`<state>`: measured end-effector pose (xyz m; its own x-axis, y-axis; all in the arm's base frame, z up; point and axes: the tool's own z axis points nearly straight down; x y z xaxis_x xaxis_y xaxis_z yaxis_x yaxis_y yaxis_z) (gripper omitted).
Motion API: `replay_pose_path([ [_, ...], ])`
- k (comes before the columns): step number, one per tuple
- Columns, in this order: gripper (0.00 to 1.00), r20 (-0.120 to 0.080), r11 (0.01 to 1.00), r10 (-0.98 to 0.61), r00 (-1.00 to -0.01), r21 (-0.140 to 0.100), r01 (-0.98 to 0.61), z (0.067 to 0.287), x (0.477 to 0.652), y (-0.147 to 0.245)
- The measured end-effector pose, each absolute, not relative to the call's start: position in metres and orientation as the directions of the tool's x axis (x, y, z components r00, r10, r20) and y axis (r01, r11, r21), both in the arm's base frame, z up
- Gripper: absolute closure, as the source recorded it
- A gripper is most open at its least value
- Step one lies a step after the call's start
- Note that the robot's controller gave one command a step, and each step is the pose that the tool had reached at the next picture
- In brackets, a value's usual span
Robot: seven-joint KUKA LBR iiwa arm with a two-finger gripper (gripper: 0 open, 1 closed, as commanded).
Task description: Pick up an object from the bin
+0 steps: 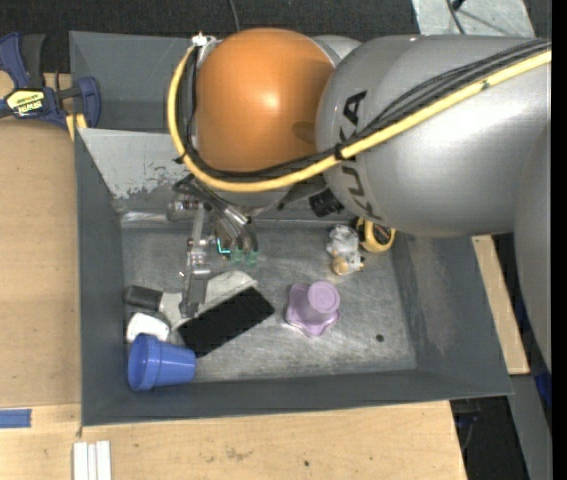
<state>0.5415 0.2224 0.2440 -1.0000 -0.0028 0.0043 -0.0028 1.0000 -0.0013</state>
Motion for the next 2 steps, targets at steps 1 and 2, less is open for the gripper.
replay_pose_path([
  [1, 0.0, -0.003, 1.0, -0.001, -1.0, 0.001, -0.001, 0.248, 0.543, 0.222],
  [2, 0.0, -0.007, 1.0, 0.019, -1.0, 0.003, 0.019, 0.197, 0.529, 0.218],
])
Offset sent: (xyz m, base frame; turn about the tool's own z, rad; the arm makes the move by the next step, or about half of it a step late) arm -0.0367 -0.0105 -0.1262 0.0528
